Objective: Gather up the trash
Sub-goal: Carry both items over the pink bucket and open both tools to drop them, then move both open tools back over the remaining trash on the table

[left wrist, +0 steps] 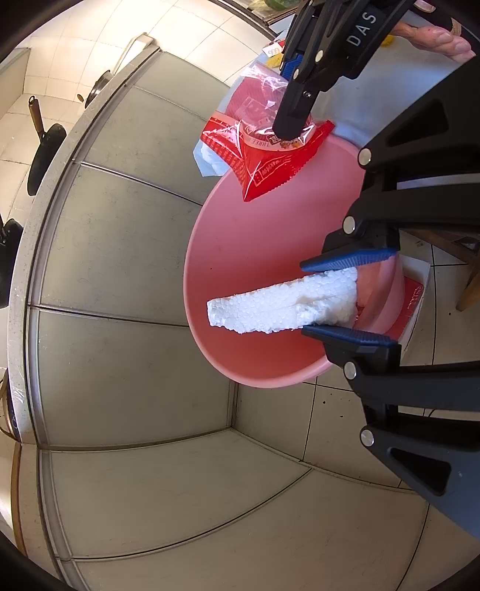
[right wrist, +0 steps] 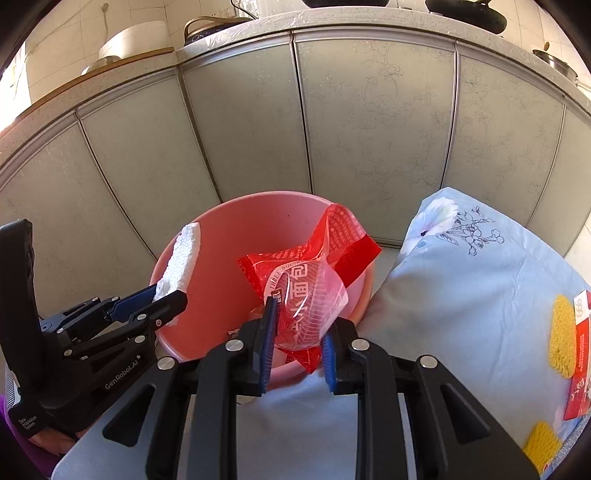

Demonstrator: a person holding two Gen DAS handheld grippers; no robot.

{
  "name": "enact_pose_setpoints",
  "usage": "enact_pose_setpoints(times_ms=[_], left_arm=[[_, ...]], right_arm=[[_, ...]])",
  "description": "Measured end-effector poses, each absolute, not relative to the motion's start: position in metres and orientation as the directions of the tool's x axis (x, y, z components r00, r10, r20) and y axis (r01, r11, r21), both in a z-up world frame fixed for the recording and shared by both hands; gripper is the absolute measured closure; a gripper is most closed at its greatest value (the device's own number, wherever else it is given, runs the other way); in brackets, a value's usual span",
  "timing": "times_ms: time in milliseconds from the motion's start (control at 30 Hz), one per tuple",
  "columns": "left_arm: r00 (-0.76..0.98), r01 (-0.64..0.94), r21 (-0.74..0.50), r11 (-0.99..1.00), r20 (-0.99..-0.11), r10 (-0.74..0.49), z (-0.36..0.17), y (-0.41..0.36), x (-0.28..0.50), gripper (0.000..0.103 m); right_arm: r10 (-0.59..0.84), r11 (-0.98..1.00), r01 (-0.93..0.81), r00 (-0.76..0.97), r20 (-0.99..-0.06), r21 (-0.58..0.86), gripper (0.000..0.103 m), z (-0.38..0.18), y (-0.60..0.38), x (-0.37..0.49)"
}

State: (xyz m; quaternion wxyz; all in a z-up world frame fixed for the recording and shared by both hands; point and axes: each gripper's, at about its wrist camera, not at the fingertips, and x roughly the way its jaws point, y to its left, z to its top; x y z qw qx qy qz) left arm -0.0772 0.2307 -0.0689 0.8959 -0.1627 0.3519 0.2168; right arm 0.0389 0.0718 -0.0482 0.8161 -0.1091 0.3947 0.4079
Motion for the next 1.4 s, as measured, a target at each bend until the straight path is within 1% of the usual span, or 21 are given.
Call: enact_pose_setpoints(times_ms=[200,267,300,367,433,533,967,1400], left_arm=[[0.663,-0.49,-0.152,0.858,-0.705,0.254,-0.072,0.234,-0.077,0.074],[0.664,-0.489,-0.157,0.858,-0.705,0.25,-0.071,0.234,-0.077,0.072],[0.664,-0.489,-0.161,0.857,-0.706,0.246,-0.071,0.235,-0.077,0.069],[0.667,-0.487,-0.174,0.856,-0.707,0.236,-0.072,0.237,-0.079,0.065],[0.671,-0.486,-0.185,0.854,-0.705,0.229,-0.071,0.238,-0.08,0.062],[0.676,-0.484,-0.194,0.853,-0.702,0.224,-0.069,0.237,-0.08,0.06],[0.707,-0.44,-0.22,0.871,-0.683,0.184,-0.06,0.23,-0.087,0.059],[0.694,-0.43,-0.229,0.873,-0.703,0.156,-0.06,0.23,-0.087,0.059]], right_arm=[[0.594,0.622,-0.764,0.316,-0.74,0.172,0.079,-0.051,0.081,0.041],[0.586,0.624,-0.762,0.31,-0.749,0.173,0.073,-0.053,0.085,0.041],[0.585,0.624,-0.762,0.308,-0.75,0.174,0.071,-0.053,0.086,0.041],[0.583,0.628,-0.757,0.304,-0.754,0.181,0.066,-0.055,0.085,0.042],[0.577,0.638,-0.748,0.307,-0.757,0.183,0.064,-0.056,0.084,0.043],[0.577,0.65,-0.735,0.313,-0.754,0.192,0.064,-0.055,0.079,0.043],[0.566,0.677,-0.715,0.356,-0.743,0.174,0.064,-0.047,0.066,0.032],[0.557,0.692,-0.701,0.371,-0.743,0.169,0.064,-0.042,0.057,0.016]])
